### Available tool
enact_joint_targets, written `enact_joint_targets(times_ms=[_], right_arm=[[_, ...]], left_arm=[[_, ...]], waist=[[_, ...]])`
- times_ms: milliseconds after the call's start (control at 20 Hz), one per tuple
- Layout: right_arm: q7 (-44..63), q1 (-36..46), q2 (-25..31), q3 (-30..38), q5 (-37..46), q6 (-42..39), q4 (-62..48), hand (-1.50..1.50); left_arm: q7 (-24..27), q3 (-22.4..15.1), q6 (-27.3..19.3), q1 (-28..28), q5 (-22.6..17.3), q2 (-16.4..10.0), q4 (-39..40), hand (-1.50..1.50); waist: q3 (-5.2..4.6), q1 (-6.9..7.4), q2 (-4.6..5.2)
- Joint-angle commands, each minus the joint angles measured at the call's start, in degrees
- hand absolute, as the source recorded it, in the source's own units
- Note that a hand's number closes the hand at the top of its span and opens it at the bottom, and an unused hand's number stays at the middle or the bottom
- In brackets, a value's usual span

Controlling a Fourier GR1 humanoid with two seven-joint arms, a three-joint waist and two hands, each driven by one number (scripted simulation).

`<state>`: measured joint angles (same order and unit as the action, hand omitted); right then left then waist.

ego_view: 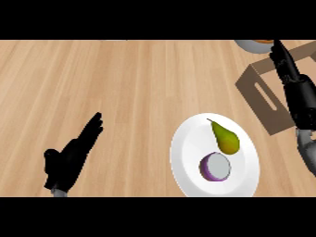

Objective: Pick the can from the plate and place it in the cardboard box

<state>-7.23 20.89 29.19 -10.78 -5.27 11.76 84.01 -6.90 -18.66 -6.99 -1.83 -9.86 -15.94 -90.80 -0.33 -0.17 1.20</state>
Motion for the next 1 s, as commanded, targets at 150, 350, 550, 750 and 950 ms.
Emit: enact_joint_targets(times_ms=[150, 350, 550, 750, 950], right_arm=[[2.04, -11.38, -9.43, -0.38, -5.62, 4.30, 3.68, -1.50], [1.23, -14.97, 9.22, -9.49, 17.89, 2.76, -2.27, -1.50], [-9.33, -31.55, -8.51, -9.64, 7.76, 13.09, 4.00, -1.50], [-27.73, -40.10, -9.01, -7.64, 1.48, 8.35, 4.49, -1.50], [-25.29, -40.83, -1.16, -5.41, 8.12, 8.52, 8.41, -1.50]], left_arm=[[0.91, 12.12, -6.38, 0.72, 7.02, -11.23, 3.58, 0.00], [0.14, 13.72, -8.20, 0.64, 9.34, -13.97, 5.01, 0.00], [1.01, 17.22, -9.49, 0.95, 9.93, -15.52, 8.67, 0.00], [2.45, 16.55, -10.05, 1.35, 11.05, -13.67, 9.88, 0.00], [2.32, 17.18, -8.13, 6.46, 12.49, -13.65, 14.70, 0.00]], waist=[[0.44, -1.03, -1.68], [-0.78, -0.14, -1.36], [0.45, -2.59, -1.48], [0.43, -1.32, -1.37], [0.29, -0.76, -1.24]])
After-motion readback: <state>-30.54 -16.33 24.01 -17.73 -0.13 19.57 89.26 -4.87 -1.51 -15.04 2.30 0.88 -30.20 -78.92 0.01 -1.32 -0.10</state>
